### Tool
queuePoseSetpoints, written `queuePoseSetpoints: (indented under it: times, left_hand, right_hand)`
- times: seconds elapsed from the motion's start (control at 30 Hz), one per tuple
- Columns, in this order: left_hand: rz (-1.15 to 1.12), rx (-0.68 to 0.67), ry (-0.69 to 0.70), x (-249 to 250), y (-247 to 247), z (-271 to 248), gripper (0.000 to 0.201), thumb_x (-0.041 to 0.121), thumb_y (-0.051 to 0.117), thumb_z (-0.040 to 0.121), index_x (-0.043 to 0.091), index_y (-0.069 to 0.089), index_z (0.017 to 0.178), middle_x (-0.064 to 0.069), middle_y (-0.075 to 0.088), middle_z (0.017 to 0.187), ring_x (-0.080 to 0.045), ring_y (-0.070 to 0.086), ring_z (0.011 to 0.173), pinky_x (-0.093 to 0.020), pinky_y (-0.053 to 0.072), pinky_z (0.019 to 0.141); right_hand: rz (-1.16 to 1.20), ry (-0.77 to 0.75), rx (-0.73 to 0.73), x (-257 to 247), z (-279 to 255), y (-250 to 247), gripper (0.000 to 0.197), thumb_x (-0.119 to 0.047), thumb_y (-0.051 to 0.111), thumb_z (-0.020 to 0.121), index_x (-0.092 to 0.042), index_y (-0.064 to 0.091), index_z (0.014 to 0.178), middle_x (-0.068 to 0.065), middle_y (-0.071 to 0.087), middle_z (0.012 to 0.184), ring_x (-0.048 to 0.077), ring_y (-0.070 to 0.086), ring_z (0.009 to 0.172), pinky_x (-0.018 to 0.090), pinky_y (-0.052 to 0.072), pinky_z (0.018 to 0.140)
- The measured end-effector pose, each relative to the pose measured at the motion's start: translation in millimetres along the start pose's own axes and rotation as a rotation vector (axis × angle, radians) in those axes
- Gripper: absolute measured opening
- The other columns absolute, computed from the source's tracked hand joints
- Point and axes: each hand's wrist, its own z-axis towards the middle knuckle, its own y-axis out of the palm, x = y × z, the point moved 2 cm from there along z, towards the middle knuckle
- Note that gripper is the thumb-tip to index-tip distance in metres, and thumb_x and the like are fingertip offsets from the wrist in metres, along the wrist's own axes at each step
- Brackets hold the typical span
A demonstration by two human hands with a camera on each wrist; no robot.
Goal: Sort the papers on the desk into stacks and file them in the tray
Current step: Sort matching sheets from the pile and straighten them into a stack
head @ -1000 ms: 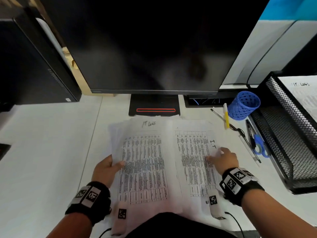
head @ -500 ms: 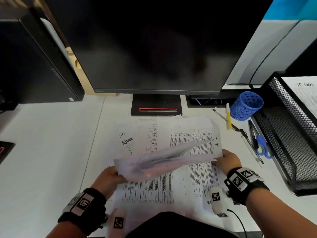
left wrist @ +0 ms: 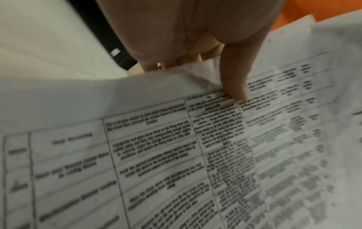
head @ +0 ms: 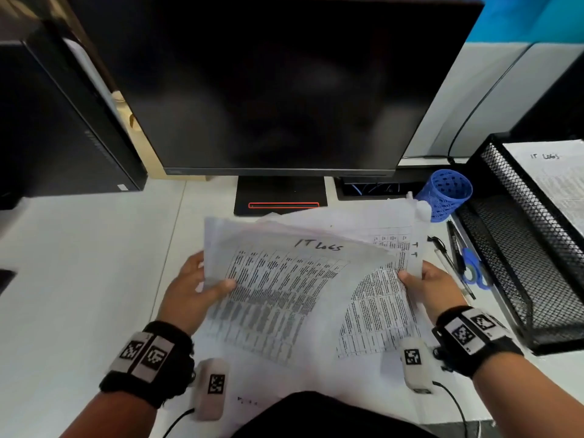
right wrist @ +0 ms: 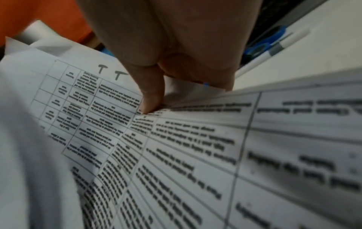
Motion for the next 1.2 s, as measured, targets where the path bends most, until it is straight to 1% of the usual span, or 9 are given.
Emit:
queuePoseSetpoints:
  times: [0.13, 0.23, 0.37, 0.53, 0.67, 0.77, 0.83, 0.97, 1.2]
  left_hand:
    - [0.322, 0.011, 0.22, 28.3, 0.8, 11.1, 0.015, 0.02, 0.075, 0.077, 0.034, 0.068, 0.076, 0.042, 0.028, 0.13, 0.008, 0.013, 0.135, -0.012, 0.011, 0.105]
    - [0.446, -0.143, 0.223, 40.1, 8.1, 16.8, 0.009, 0.021, 0.072, 0.08, 0.029, 0.068, 0.083, 0.038, 0.043, 0.118, 0.007, 0.039, 0.12, -0.016, 0.027, 0.101]
    - [0.474, -0.165, 0.119, 39.9, 14.1, 19.8, 0.011, 0.026, 0.067, 0.084, 0.028, 0.061, 0.074, 0.005, 0.064, 0.081, -0.009, 0.06, 0.078, -0.021, 0.041, 0.063]
    - [0.396, -0.047, 0.023, 30.2, 2.7, 18.0, 0.001, 0.025, 0.067, 0.084, 0.025, 0.068, 0.083, 0.004, 0.068, 0.082, -0.012, 0.062, 0.079, -0.025, 0.047, 0.069]
    - [0.397, -0.022, -0.041, 22.3, -4.2, 18.4, 0.012, 0.028, 0.067, 0.084, 0.034, 0.063, 0.074, 0.007, 0.066, 0.077, -0.009, 0.059, 0.075, -0.019, 0.038, 0.061]
    - [0.402, 0.007, -0.079, 16.7, -6.1, 18.8, 0.013, 0.03, 0.068, 0.083, 0.032, 0.062, 0.072, 0.006, 0.064, 0.073, -0.009, 0.058, 0.073, -0.018, 0.035, 0.058]
    - [0.361, 0.027, -0.095, 14.5, -8.2, 19.9, 0.011, 0.028, 0.07, 0.081, 0.031, 0.064, 0.073, 0.007, 0.066, 0.074, -0.011, 0.06, 0.074, -0.018, 0.037, 0.059]
    - [0.138, 0.06, -0.101, 16.0, -12.6, 26.0, 0.013, 0.017, 0.073, 0.078, 0.029, 0.07, 0.074, 0.015, 0.07, 0.067, -0.006, 0.063, 0.076, -0.018, 0.043, 0.065]
    - [-0.216, 0.113, -0.112, 30.6, -6.9, 34.1, 0.016, 0.005, 0.068, 0.079, 0.018, 0.073, 0.069, 0.005, 0.074, 0.071, -0.007, 0.069, 0.07, -0.024, 0.049, 0.071]
  right_hand:
    - [-0.083, -0.113, -0.056, -18.8, -2.1, 1.5, 0.009, -0.012, 0.06, 0.089, -0.018, 0.066, 0.093, -0.002, 0.068, 0.081, 0.006, 0.058, 0.069, 0.014, 0.039, 0.055]
    - [-0.083, -0.157, -0.122, -30.7, -4.6, 6.4, 0.011, -0.014, 0.06, 0.09, -0.023, 0.066, 0.088, -0.005, 0.069, 0.079, 0.008, 0.06, 0.069, 0.013, 0.041, 0.053]
    - [-0.015, -0.165, -0.171, -40.9, -5.3, 11.8, 0.021, -0.017, 0.07, 0.082, -0.02, 0.065, 0.103, -0.007, 0.071, 0.091, 0.008, 0.066, 0.083, 0.012, 0.05, 0.075]
    - [-0.362, 0.022, -0.328, -9.1, 8.1, 13.0, 0.069, -0.023, 0.079, 0.072, -0.024, 0.043, 0.131, 0.002, 0.065, 0.114, 0.016, 0.061, 0.095, 0.025, 0.045, 0.079]
    - [-0.461, 0.044, -0.376, 7.6, 4.5, 12.5, 0.028, -0.014, 0.075, 0.077, -0.026, 0.064, 0.099, -0.004, 0.071, 0.089, 0.014, 0.064, 0.081, 0.019, 0.05, 0.072]
    - [-0.292, 0.006, -0.226, 7.1, 4.1, 1.1, 0.008, -0.012, 0.068, 0.083, -0.019, 0.069, 0.087, -0.002, 0.065, 0.067, 0.014, 0.056, 0.06, 0.007, 0.041, 0.044]
    - [-0.131, 0.072, -0.157, 10.8, 7.5, -5.8, 0.005, -0.01, 0.066, 0.085, -0.011, 0.07, 0.086, 0.001, 0.06, 0.056, 0.016, 0.047, 0.048, 0.014, 0.038, 0.037]
    - [0.247, 0.216, -0.14, 20.7, 12.5, -4.4, 0.019, -0.008, 0.067, 0.08, -0.002, 0.069, 0.098, 0.014, 0.07, 0.073, 0.023, 0.059, 0.056, 0.041, 0.055, 0.06]
    - [0.389, 0.149, -0.365, -3.5, -6.5, 37.1, 0.034, 0.016, 0.051, 0.083, -0.011, 0.062, 0.1, 0.01, 0.07, 0.084, 0.022, 0.066, 0.072, 0.032, 0.051, 0.066]
